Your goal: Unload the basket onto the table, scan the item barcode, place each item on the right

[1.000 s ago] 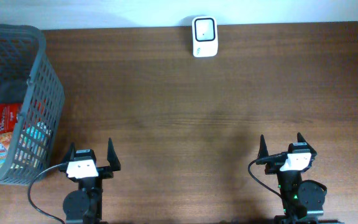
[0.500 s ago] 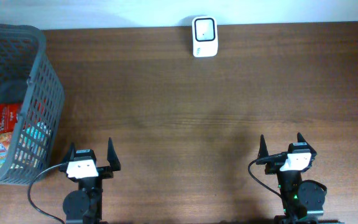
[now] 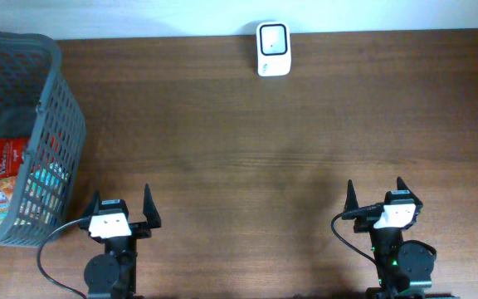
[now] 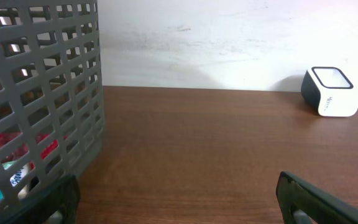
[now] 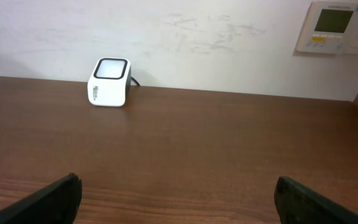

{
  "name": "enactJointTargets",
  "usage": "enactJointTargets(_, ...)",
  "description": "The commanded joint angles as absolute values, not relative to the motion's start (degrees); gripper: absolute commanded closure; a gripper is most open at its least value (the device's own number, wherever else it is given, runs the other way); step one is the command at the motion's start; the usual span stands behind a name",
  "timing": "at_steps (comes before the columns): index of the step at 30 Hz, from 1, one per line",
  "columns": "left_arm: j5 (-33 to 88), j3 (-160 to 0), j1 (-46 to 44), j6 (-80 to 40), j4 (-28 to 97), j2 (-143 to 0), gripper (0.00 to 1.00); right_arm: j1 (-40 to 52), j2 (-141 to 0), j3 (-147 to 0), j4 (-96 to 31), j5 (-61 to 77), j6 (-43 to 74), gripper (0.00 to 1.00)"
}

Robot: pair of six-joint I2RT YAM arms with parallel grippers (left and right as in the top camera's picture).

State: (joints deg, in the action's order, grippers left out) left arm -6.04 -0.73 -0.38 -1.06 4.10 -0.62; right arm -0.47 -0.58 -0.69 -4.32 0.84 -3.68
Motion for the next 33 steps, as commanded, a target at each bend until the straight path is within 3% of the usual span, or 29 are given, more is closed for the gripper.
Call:
enactJointTargets(1,-6.72,-0.49,-0.08,-0.36,4.14,-0.69,0.01,0.16,-0.47,-0.32,-4.6,-0.08,-4.08,0.01)
enactJointTargets(19,-6.7,-0.51,-0.1,-0.36,4.03,-0.67,0.01,0.16,-0.47,-0.32,-4.6,-0.08,-4.08,0.02)
enactJointTargets(28,15.55,-0.54,-0.1,-0.34,-24.6,-0.67,0.01,0.16,-0.47,-0.32,-4.6,-0.08,-4.08,0.01)
enactJointTargets(33,15.46,-3.92,-0.08,1.04,-27.03,-0.69,0.01,0.16,-0.47,-0.32,-4.6,-0.08,-4.08,0.01)
